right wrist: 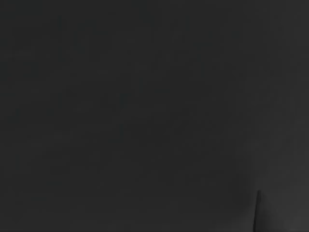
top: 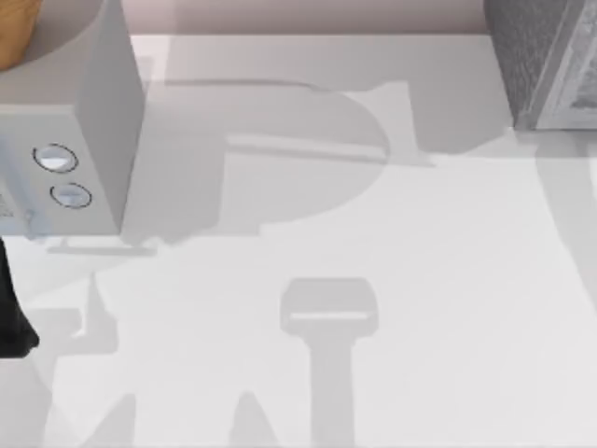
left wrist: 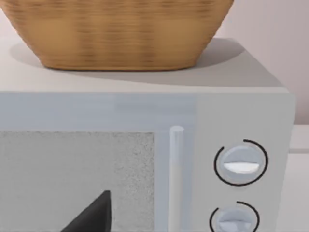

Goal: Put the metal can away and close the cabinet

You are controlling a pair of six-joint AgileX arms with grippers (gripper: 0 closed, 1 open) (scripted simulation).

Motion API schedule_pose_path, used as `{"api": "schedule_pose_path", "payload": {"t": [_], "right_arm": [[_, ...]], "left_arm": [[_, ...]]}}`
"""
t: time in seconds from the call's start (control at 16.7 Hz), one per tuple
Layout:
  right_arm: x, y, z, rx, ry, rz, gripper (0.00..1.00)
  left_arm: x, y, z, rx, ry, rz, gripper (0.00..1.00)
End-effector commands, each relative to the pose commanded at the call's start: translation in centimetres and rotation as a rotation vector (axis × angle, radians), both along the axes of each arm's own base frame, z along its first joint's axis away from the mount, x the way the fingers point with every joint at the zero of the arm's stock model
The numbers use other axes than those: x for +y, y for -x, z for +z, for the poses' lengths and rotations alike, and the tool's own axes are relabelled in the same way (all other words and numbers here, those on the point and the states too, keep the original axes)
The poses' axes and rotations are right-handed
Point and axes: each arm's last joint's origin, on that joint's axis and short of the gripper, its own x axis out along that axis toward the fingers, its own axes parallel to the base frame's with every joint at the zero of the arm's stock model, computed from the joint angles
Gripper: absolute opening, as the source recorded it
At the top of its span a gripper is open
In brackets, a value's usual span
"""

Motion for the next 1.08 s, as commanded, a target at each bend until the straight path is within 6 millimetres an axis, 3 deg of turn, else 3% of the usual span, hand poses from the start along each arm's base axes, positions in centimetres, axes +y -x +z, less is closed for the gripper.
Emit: {"api": "schedule_pose_path", "payload": {"t": [0.18, 0.36, 0.66, 0.78, 1.08], "right_arm": [[3.6, 1.0, -0.2, 0.012, 0.011, -0.001, 1.0], [5.6, 1.8, -0.3, 0.018, 0.021, -0.001, 1.0], [5.9, 1.9, -0.3, 0.018, 0.023, -0.001, 1.0], [5.0, 2.5, 0.2, -0.001, 0.024, -0.036, 1.0], [5.1, -0.2, 0.3, -0.001, 0.025, -0.037, 1.0]], "left_arm": [[0.0, 0.0, 0.0, 0.0, 0.0, 0.0, 1.0], [0.0, 0.0, 0.0, 0.0, 0.0, 0.0, 1.0], [0.0, 0.0, 0.0, 0.0, 0.0, 0.0, 1.0], [0.0, 0.0, 0.0, 0.0, 0.0, 0.0, 1.0], [0.0, 0.0, 0.0, 0.0, 0.0, 0.0, 1.0]]}}
